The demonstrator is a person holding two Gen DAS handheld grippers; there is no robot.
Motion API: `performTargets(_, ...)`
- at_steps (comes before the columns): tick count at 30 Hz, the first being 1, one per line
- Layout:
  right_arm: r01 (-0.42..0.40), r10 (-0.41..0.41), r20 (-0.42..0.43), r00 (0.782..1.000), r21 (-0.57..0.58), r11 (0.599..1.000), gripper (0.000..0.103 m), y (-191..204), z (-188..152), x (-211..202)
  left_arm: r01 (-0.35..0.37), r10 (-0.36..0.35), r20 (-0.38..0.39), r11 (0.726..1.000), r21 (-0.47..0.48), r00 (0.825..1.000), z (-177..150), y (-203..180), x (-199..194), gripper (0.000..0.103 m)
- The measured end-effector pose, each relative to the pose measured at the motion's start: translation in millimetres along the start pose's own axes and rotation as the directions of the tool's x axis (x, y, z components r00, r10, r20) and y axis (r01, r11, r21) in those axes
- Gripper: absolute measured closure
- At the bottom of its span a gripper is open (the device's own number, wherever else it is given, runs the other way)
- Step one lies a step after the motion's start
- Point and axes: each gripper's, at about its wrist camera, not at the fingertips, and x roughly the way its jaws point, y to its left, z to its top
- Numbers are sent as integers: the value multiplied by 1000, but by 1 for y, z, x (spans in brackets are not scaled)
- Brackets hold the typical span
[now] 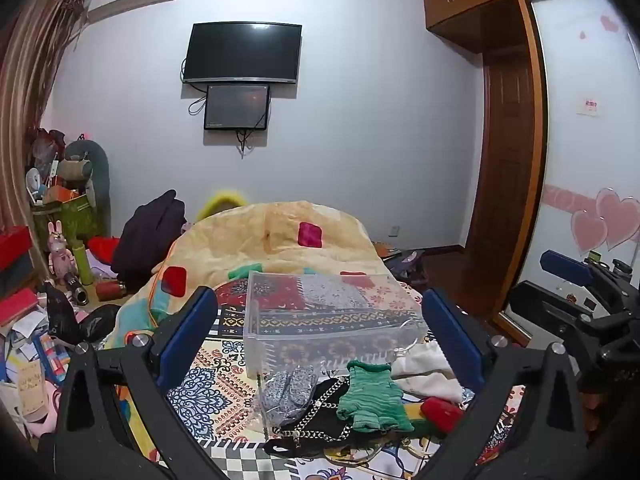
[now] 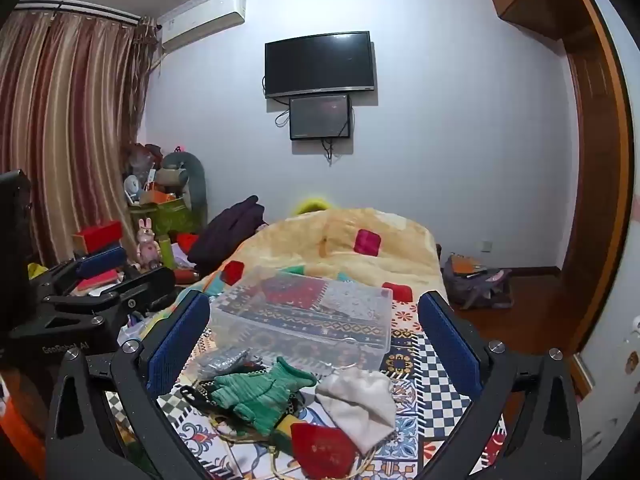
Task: Organize soft objects
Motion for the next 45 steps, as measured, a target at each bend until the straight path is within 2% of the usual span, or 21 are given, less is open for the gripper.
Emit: performTargets(45,-38,38,-2,999,55,998,0,-3,-1,-3,16,-16,-5,999,28,1000,0,-8,-3,0)
